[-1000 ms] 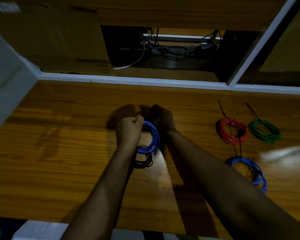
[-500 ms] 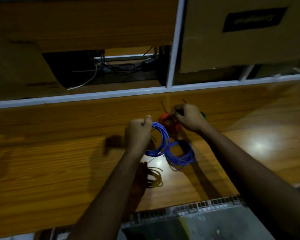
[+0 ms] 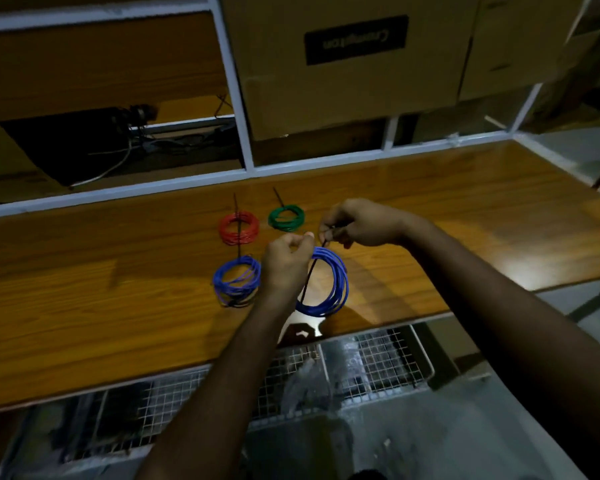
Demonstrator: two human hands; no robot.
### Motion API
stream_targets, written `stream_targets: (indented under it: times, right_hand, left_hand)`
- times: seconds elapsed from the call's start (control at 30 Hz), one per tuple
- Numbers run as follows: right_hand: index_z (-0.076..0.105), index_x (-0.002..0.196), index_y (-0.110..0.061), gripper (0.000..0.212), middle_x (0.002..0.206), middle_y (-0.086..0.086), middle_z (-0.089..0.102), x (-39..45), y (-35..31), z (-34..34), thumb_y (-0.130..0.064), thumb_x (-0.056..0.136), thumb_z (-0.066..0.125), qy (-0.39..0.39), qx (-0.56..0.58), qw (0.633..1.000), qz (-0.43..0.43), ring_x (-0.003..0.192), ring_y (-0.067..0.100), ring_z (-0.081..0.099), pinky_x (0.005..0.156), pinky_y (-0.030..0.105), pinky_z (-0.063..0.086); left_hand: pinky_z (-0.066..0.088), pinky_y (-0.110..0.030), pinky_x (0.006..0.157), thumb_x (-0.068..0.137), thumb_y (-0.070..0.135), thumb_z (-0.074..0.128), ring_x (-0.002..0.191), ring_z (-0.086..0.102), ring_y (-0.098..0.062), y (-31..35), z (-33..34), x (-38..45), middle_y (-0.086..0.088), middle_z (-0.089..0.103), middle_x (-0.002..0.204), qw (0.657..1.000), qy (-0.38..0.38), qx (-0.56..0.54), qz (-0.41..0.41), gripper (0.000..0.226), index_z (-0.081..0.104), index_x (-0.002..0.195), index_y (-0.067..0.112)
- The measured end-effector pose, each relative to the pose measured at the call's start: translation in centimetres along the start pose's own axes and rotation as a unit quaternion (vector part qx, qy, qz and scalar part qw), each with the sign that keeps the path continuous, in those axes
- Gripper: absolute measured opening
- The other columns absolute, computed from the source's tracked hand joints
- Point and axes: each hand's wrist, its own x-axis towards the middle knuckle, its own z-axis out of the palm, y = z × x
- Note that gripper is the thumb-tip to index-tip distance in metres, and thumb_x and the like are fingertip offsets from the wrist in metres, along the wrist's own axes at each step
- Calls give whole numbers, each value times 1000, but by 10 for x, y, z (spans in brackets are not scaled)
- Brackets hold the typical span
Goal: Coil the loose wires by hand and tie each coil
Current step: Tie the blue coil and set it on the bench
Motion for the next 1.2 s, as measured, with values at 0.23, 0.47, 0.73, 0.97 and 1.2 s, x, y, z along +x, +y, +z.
stream_targets:
  times: [0.23,0.47,0.73,0.97,1.2]
  right_hand:
    - [67,105,-18,16,96,3,67,-42,15,-25,-9,95,59,3,71,997,-43,84,16,65,78,36,60]
    - [57,114,-15,23,86,5,69,-52,8,-14,-14,92,66,97,198,974,-42,72,13,68,68,32,61]
    - [66,106,-23,31,103,-1,59,-113,-13,80,-14,77,71,328,-243,900,-154,91,19,47,65,30,37]
    - [69,92,-21,32,78,4,62,-116,-11,89,-9,64,77,338,-286,893,-80,78,27,52,56,32,33]
    - [68,77,-22,32,66,-4,64,-122,-11,90,-8,55,86,355,-251,900,-36,70,20,51,44,23,18]
  left_hand:
    - [21,-34,53,99,36,55,47,27,-17,18,30,-32,-6,31,56,999,-22,-41,-2,39,54,69,12]
    - [18,-23,41,99,27,56,40,22,-14,33,36,-43,3,31,48,991,-43,-115,-56,24,62,89,6]
    - [22,-24,42,97,25,60,41,26,-14,27,31,-30,3,35,50,978,-4,-180,-101,16,67,96,11]
    - [23,-20,40,97,22,60,36,27,-13,22,48,-34,4,40,46,977,-13,-184,-111,14,70,100,13]
    - [24,-18,40,95,23,63,36,29,-13,19,58,-37,-6,49,59,977,-30,-175,-114,12,72,97,16]
